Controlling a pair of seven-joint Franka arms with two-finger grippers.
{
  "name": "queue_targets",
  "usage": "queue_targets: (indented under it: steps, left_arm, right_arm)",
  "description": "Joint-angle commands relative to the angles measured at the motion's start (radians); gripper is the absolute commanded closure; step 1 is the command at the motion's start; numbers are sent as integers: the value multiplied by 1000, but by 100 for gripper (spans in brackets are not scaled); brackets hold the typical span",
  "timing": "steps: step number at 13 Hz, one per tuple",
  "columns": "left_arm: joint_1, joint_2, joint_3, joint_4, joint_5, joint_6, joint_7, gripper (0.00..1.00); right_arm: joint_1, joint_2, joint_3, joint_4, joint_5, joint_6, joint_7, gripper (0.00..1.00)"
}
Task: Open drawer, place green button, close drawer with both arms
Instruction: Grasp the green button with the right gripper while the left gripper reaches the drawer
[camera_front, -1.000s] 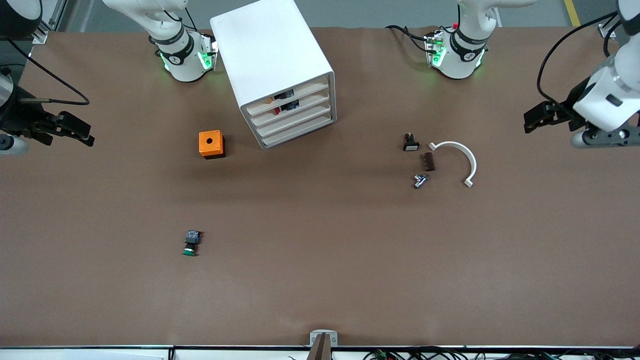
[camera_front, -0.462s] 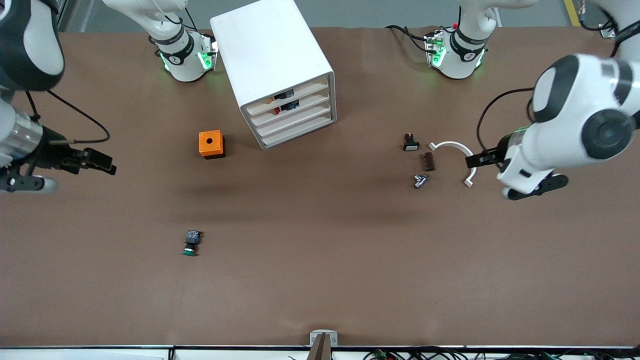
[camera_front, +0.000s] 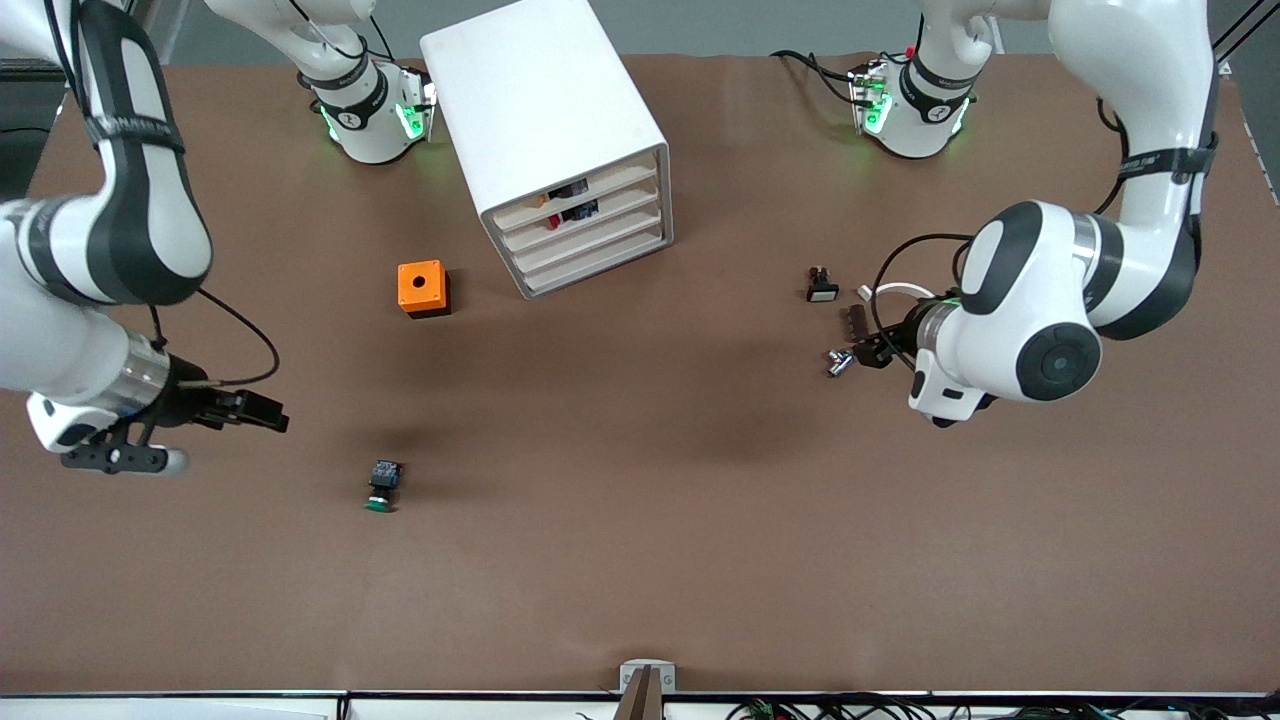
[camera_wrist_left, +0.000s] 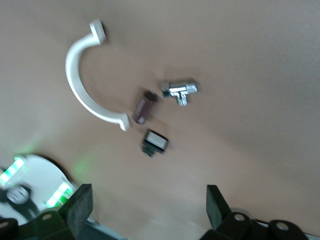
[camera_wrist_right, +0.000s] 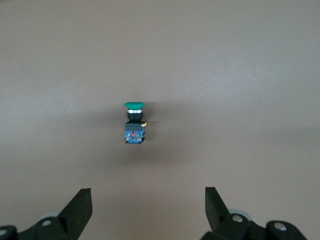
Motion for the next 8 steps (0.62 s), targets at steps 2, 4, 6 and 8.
queue_targets:
  steps: [2, 4, 6, 8]
  left_arm:
    - [-79, 96, 1, 43, -55, -25, -256, 0]
    - [-127, 165, 1, 59, -104, -22, -398, 0]
    - [-167, 226, 1, 92, -133, -22, -556, 0]
    - [-210, 268, 3, 99, -168, -15, -704, 0]
  right_arm:
    - [44, 117, 6, 38, 5, 125, 137, 0]
    - [76, 186, 4, 34, -3, 250, 174, 0]
    - [88, 236, 4, 27, -3, 333, 176, 0]
    - [90, 263, 4, 4, -4, 374, 192, 0]
